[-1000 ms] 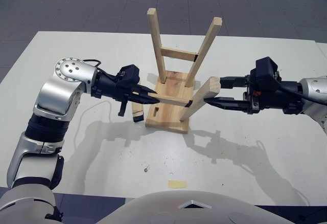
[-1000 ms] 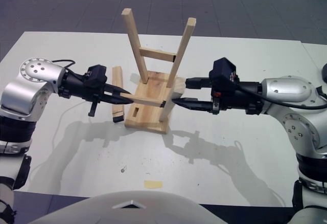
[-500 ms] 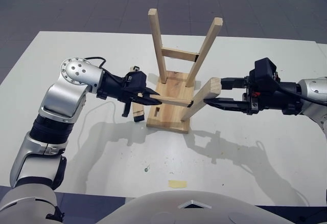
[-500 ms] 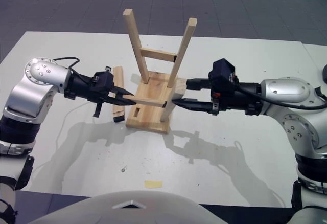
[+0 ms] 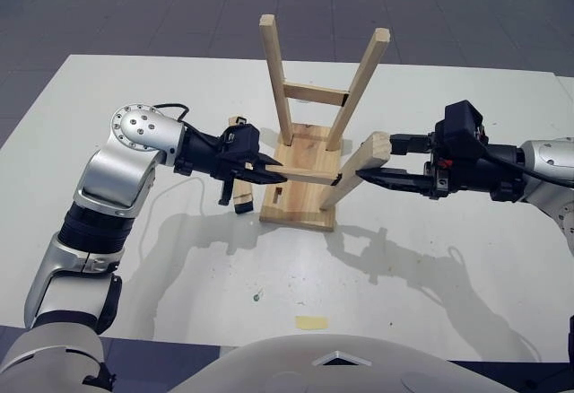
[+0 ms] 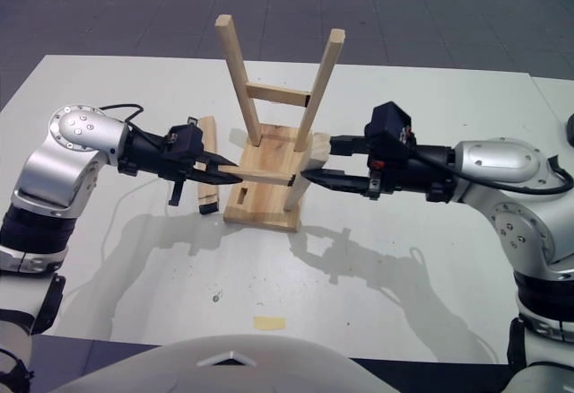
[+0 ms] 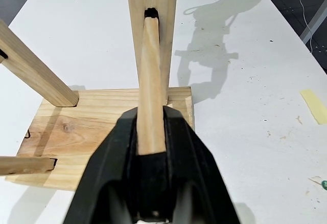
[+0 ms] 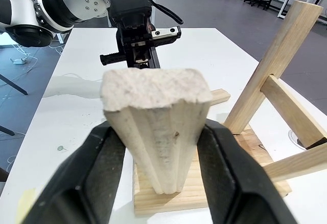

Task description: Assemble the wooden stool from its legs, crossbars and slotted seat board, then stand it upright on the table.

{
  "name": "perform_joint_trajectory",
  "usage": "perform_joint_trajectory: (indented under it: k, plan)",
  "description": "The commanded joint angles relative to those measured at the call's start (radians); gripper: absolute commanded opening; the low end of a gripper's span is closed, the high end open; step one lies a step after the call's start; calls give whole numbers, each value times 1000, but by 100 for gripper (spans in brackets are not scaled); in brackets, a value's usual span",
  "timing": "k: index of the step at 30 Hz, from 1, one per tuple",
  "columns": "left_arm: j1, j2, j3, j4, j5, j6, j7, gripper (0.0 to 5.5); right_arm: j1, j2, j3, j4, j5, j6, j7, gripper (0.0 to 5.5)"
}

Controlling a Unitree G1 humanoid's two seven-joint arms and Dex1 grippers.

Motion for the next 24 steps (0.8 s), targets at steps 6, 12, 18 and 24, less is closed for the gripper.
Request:
perform_joint_trajectory:
  k: [6,12,18,24]
  plan:
    - [-43,-111,-10,-46,-63,32,53,146,41,49,91,-63,40,49,9,206]
    - [-45,-107,-5,-42,-58,21,48,245,46,57,88,-67,44,53,-1,206]
    - [-31,-85,-6,-39,-48,8,42,338,43,58,89,-68,42,55,-5,206]
    - [-29,-89,-2,-32,-48,2,61,442,46,56,89,-65,37,53,-1,206]
